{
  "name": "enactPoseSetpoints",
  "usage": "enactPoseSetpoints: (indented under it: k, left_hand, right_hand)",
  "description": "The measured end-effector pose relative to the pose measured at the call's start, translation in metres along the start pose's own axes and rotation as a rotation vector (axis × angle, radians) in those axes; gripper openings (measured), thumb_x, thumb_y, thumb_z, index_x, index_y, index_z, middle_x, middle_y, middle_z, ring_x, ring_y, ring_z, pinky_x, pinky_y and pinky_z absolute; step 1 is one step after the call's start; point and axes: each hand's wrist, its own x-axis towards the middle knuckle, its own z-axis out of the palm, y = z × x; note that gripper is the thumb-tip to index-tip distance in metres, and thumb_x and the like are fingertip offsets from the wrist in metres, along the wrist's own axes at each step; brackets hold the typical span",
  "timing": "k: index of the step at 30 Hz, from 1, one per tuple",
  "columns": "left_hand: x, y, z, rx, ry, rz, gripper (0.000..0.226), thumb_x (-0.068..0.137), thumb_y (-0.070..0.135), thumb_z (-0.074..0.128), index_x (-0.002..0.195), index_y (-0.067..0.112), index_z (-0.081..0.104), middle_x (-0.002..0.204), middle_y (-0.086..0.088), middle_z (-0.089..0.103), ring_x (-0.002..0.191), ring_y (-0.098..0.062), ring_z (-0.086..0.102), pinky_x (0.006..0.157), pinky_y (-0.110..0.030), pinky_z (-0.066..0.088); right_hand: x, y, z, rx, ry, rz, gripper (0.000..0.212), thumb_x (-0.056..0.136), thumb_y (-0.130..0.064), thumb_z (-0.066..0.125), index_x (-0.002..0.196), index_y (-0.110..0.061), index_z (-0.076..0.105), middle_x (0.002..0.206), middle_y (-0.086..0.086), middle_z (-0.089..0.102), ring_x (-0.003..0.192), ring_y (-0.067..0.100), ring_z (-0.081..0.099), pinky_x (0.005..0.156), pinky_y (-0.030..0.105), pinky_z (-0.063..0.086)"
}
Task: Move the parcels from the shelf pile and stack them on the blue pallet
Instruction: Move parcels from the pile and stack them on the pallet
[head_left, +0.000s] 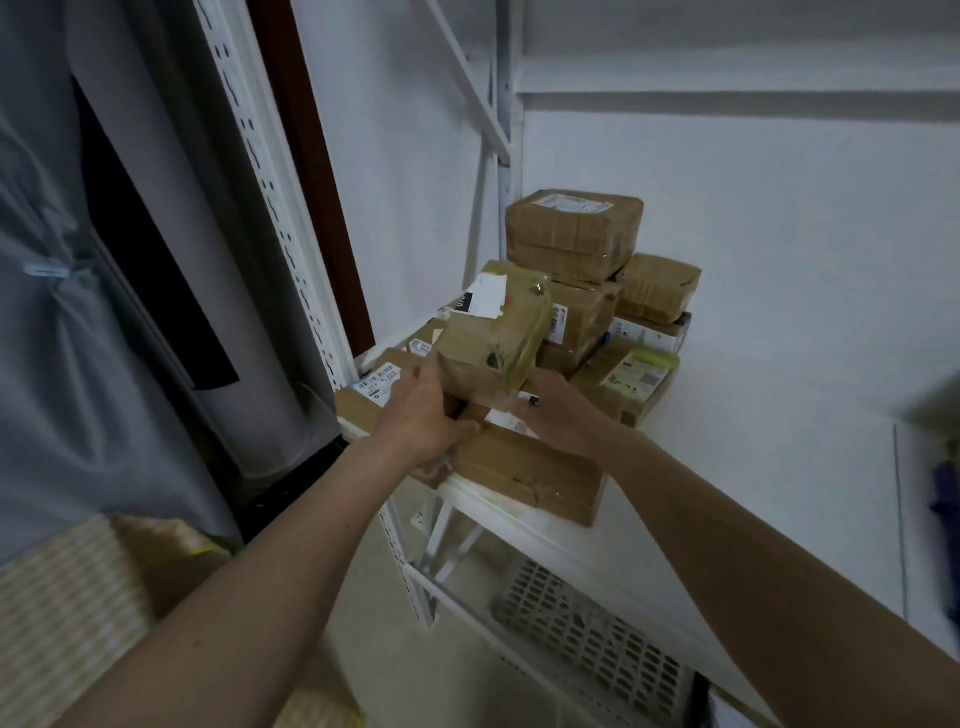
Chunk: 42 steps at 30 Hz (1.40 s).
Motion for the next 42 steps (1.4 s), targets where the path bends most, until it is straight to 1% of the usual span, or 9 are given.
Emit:
enactPoseSetpoints:
  k: [4, 8, 19, 23, 26, 30, 34, 38, 42]
  left_hand:
    - [0.038, -0.004, -0.001, -0.1, -0.034, -0.004, 0.122, 0.067, 0.038, 0.084, 0.152, 0.013, 0.0, 0.156, -0.006, 0.022, 0.141, -0.025, 0.025, 0.113, -0.041, 0.029]
    - [0.065, -0.003, 0.004, -0.197, -0.037, 0.033, 0.121, 0.06, 0.033, 0.089, 0.151, 0.019, 0.011, 0.144, -0.003, 0.04, 0.13, -0.022, 0.041, 0.106, -0.038, 0.038]
    - [0.044, 0.035, 0.017, -0.4, -0.009, 0.107, 0.087, 0.064, 0.028, 0.087, 0.129, 0.018, 0.031, 0.108, 0.01, 0.048, 0.1, -0.01, 0.049, 0.067, -0.01, 0.038]
    - [0.013, 0.058, 0.017, -0.391, -0.005, 0.163, 0.087, 0.063, 0.035, 0.086, 0.13, 0.019, 0.033, 0.111, 0.008, 0.052, 0.1, -0.013, 0.053, 0.078, -0.025, 0.047]
    - [-0.014, 0.075, 0.021, -0.393, 0.017, 0.263, 0.066, 0.064, 0.038, 0.085, 0.111, 0.037, 0.039, 0.093, 0.021, 0.049, 0.079, 0.002, 0.05, 0.056, -0.006, 0.044]
    - [-0.051, 0.101, 0.03, -0.319, -0.013, 0.364, 0.085, 0.063, 0.053, 0.081, 0.129, 0.02, 0.038, 0.122, 0.002, 0.055, 0.105, -0.02, 0.057, 0.084, -0.03, 0.055]
    - [-0.086, 0.139, 0.042, -0.451, -0.056, 0.457, 0.077, 0.069, 0.024, 0.084, 0.129, 0.008, 0.038, 0.125, -0.009, 0.051, 0.107, -0.02, 0.053, 0.073, -0.011, 0.044]
    - [-0.109, 0.177, 0.051, -0.485, -0.084, 0.514, 0.071, 0.074, 0.015, 0.079, 0.129, 0.003, 0.037, 0.128, -0.013, 0.05, 0.113, -0.026, 0.052, 0.088, -0.036, 0.05]
    - [-0.124, 0.207, 0.061, -0.481, -0.108, 0.569, 0.054, 0.078, 0.02, 0.074, 0.117, 0.008, 0.039, 0.108, -0.005, 0.054, 0.091, -0.021, 0.055, 0.061, -0.028, 0.043]
  right_hand:
    - [0.041, -0.003, 0.002, 0.225, 0.031, 0.116, 0.045, 0.101, -0.032, 0.037, 0.136, -0.004, 0.042, 0.136, 0.015, 0.049, 0.124, 0.029, 0.046, 0.104, 0.036, 0.037]
    - [0.066, -0.001, 0.01, 0.421, 0.052, 0.24, 0.053, 0.102, -0.033, 0.032, 0.147, -0.006, 0.024, 0.147, 0.015, 0.038, 0.132, 0.031, 0.039, 0.103, 0.031, 0.033]
    - [0.035, -0.001, -0.012, 0.636, 0.232, 0.227, 0.056, 0.101, -0.023, 0.036, 0.151, -0.01, 0.012, 0.148, 0.013, 0.033, 0.132, 0.028, 0.037, 0.106, 0.033, 0.033]
    - [-0.007, 0.0, -0.026, 0.654, 0.317, 0.239, 0.051, 0.102, -0.023, 0.032, 0.15, -0.012, 0.017, 0.147, 0.01, 0.035, 0.133, 0.028, 0.037, 0.109, 0.036, 0.033]
    - [-0.048, 0.003, -0.034, 0.681, 0.403, 0.235, 0.046, 0.103, -0.027, 0.028, 0.147, -0.014, 0.024, 0.144, 0.01, 0.039, 0.131, 0.028, 0.04, 0.109, 0.044, 0.035]
    - [-0.1, 0.014, -0.045, 0.651, 0.54, 0.265, 0.042, 0.103, -0.028, 0.026, 0.139, -0.009, 0.037, 0.137, 0.012, 0.048, 0.123, 0.028, 0.048, 0.097, 0.035, 0.042]
    - [-0.147, 0.027, -0.059, 0.605, 0.645, 0.326, 0.042, 0.102, -0.026, 0.028, 0.134, -0.005, 0.044, 0.132, 0.014, 0.052, 0.119, 0.028, 0.05, 0.102, 0.042, 0.041]
    - [-0.189, 0.039, -0.076, 0.55, 0.721, 0.351, 0.044, 0.102, -0.03, 0.025, 0.139, -0.009, 0.038, 0.134, 0.01, 0.05, 0.118, 0.024, 0.05, 0.101, 0.037, 0.042]
    - [-0.223, 0.056, -0.096, 0.479, 0.797, 0.397, 0.045, 0.102, -0.033, 0.024, 0.14, -0.012, 0.037, 0.132, 0.008, 0.051, 0.114, 0.021, 0.05, 0.09, 0.032, 0.04]
